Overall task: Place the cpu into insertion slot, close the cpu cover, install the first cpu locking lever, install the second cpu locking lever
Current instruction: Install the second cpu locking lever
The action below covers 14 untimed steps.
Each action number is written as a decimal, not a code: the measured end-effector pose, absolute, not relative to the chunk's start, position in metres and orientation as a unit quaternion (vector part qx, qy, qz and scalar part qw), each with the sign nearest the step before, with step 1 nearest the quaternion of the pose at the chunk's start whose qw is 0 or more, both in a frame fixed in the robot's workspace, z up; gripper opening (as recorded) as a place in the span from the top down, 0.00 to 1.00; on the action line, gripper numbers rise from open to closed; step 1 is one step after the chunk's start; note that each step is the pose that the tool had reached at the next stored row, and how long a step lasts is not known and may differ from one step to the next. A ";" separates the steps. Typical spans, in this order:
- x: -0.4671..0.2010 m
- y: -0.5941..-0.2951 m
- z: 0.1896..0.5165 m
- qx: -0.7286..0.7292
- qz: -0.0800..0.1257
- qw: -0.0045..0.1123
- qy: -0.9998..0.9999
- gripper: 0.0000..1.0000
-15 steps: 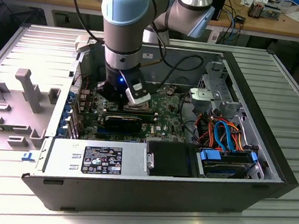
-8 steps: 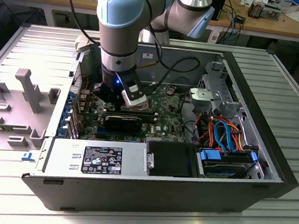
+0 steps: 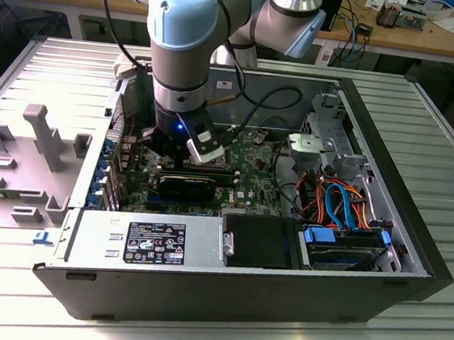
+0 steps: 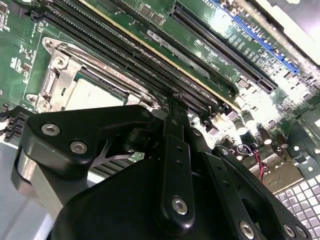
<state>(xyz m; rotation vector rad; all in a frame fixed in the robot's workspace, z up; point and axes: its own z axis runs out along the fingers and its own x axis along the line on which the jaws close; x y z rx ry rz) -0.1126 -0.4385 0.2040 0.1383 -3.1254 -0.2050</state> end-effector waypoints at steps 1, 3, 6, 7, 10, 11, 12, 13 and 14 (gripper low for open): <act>-0.113 -0.438 0.204 0.044 -0.066 0.003 -0.997 0.89; -0.112 -0.437 0.203 0.045 -0.066 0.003 -0.997 0.89; -0.111 -0.436 0.203 0.045 -0.066 0.003 -0.997 0.89; -0.110 -0.435 0.203 0.045 -0.066 0.003 -0.997 0.89; -0.110 -0.435 0.203 0.045 -0.066 0.003 -0.997 0.89; -0.110 -0.437 0.202 0.045 -0.066 0.003 -0.997 0.89; -0.110 -0.439 0.202 0.045 -0.067 0.003 -0.997 0.89; -0.110 -0.439 0.202 0.045 -0.067 0.003 -0.997 0.89; -0.110 -0.439 0.202 0.045 -0.068 0.003 -0.997 0.89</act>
